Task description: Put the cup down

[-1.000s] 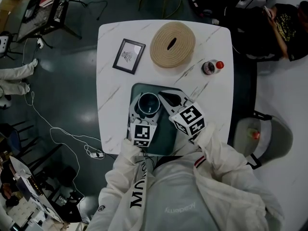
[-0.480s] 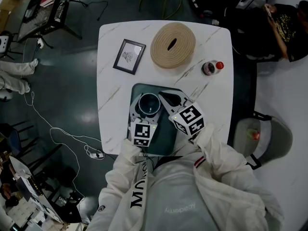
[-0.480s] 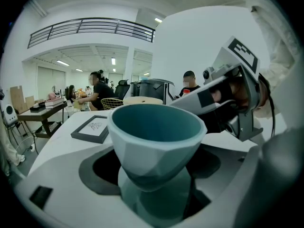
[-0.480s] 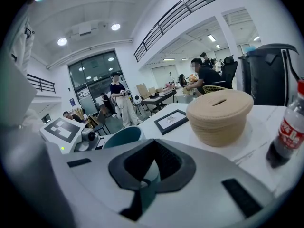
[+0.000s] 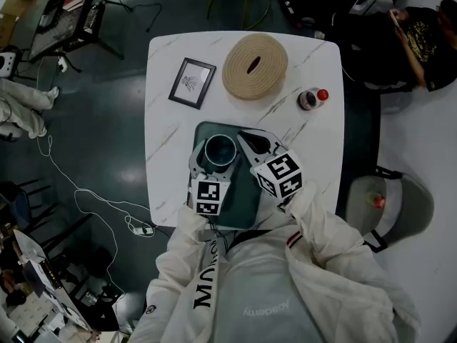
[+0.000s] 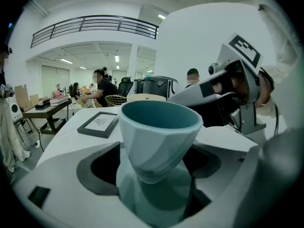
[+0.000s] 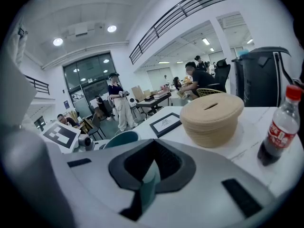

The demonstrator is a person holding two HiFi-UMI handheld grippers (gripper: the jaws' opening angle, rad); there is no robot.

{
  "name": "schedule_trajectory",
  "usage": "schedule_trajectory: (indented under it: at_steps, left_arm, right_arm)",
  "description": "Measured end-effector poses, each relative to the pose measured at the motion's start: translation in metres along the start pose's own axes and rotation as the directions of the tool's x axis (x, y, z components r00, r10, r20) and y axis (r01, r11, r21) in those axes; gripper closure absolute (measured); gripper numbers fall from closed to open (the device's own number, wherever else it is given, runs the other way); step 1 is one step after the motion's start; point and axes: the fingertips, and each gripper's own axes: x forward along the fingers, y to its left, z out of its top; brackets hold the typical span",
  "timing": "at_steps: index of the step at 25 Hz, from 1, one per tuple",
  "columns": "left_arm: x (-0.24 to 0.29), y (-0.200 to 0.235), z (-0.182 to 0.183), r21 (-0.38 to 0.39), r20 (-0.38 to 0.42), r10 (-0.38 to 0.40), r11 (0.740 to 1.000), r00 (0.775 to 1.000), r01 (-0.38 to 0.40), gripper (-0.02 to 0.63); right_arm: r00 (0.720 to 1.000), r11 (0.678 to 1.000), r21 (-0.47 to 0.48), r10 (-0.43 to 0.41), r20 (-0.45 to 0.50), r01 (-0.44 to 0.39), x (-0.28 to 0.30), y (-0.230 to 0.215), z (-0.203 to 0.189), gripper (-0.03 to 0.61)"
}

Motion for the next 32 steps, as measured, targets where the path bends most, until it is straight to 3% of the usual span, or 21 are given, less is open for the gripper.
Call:
schedule_trajectory:
  at_steps: [11,20,27,32]
  left_arm:
    - [-0.024,-0.009,0.001,-0.001,-0.005,0.023,1.000,1.000,-0.023,0.195]
    - [-0.079,-0.014,0.002,-0.018,0.043,0.090,0.996,0.995,-0.089,0.195]
    - [-0.126,-0.026,-0.007,-0.024,0.062,0.152,0.988,0.986,-0.151,0.196]
    - [-0.163,-0.050,0.001,0.007,0.105,0.170,0.985,0.980,-0.172,0.196]
  right_arm:
    - [0.998,0.999,0.016,-0.052,0.033,0.051,-0.038,-0.008,0.004,0.572]
    - [0.997,0.996,-0.067,-0.054,0.057,0.057,-0.078,0.024,0.001,0.572]
    - [0.990,0.998,0.015,-0.068,0.124,0.067,-0.117,0.049,-0.009,0.572]
    - [0.987,0.997,-0.005,-0.069,0.148,0.071,-0.152,0.071,-0.026,0.572]
